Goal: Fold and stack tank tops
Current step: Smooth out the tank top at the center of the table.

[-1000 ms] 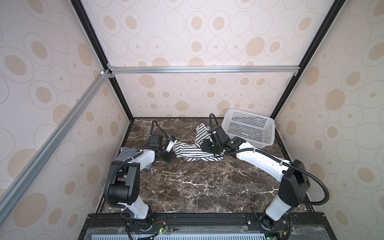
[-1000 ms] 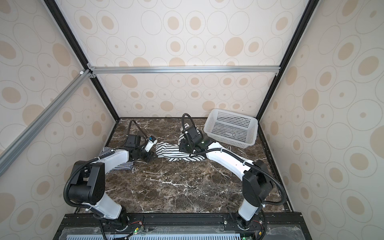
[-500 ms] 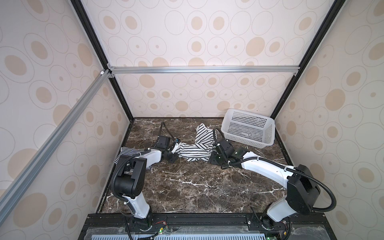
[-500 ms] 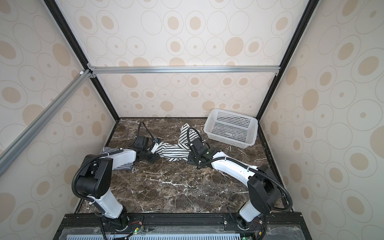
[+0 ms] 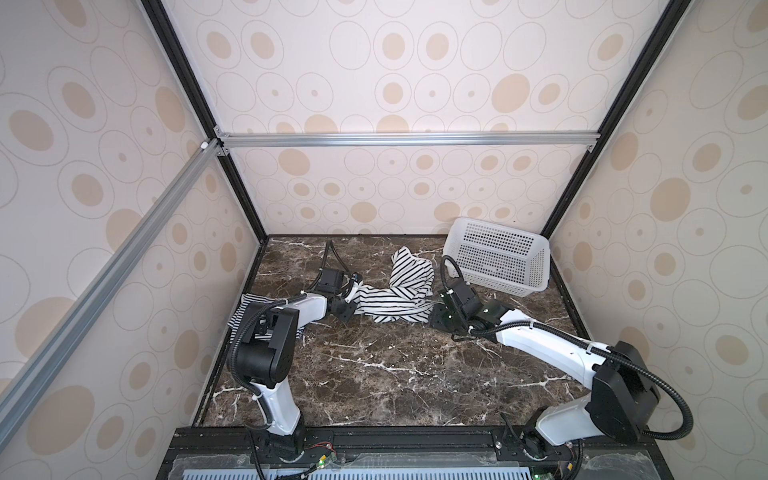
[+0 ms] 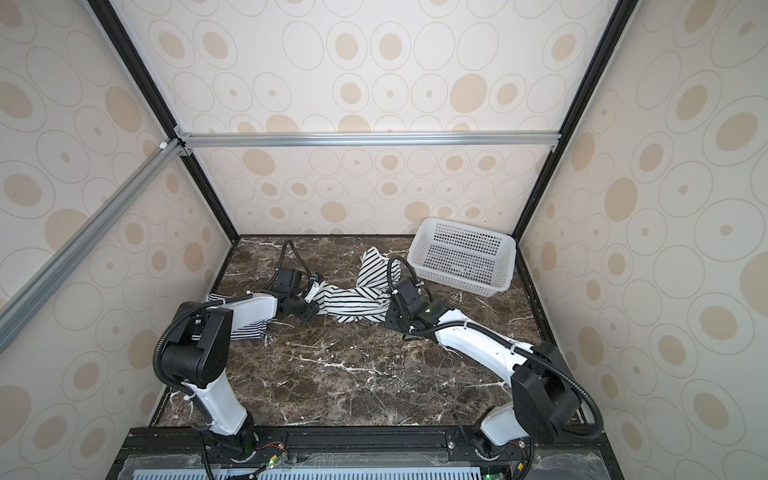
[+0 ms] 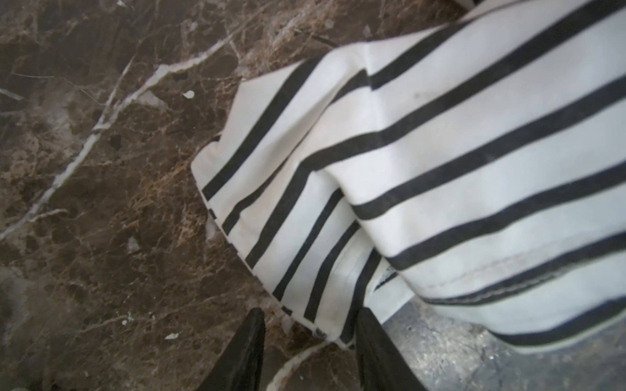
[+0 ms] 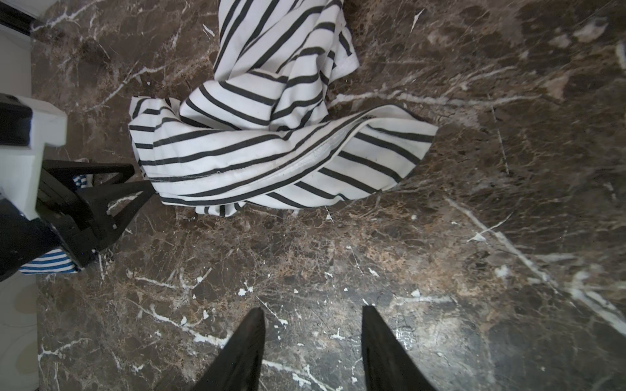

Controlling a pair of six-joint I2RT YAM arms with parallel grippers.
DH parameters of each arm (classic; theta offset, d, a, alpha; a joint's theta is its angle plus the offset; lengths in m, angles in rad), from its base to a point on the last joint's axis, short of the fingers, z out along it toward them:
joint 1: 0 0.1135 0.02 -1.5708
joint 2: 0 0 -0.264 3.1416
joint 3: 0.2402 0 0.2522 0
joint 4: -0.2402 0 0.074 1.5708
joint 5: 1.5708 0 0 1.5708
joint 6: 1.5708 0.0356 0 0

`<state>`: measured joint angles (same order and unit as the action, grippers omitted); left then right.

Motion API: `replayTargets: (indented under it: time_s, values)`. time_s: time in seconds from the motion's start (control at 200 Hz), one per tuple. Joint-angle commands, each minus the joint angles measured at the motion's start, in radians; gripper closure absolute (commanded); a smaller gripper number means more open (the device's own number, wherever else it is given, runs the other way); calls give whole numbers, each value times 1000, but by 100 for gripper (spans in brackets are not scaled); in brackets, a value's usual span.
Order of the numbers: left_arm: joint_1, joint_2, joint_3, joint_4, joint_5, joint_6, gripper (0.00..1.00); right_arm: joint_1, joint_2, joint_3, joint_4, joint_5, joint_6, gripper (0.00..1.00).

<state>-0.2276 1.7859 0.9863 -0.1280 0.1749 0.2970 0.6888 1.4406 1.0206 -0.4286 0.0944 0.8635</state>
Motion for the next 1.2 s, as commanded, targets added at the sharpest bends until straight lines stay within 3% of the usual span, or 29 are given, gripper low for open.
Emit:
replayTargets:
  time_s: [0.0, 0.335, 0.415, 0.52, 0.62, 0.93, 1.195]
  values:
    - [-16, -21, 10, -24, 8, -4, 55, -7, -25, -7, -10, 22, 6, 52]
    - [-35, 4, 15, -16, -38, -9, 57, -41, -17, -35, 9, 12, 12, 52]
    - [-35, 16, 27, -30, -54, -9, 67, -79, -19, -53, 25, -15, 17, 51]
    - [-35, 9, 26, -42, -59, -4, 89, -147, -22, -86, 63, -77, 25, 50]
    - [-35, -18, 23, -60, -60, 1, 100, -194, -19, -102, 84, -116, 25, 49]
    - [-33, -226, 21, -155, -47, 17, 100, -223, 28, -85, 70, -116, -6, 46]
    - [-28, -423, -3, -224, -16, 18, 100, -284, 165, -102, 210, -256, 41, 41]
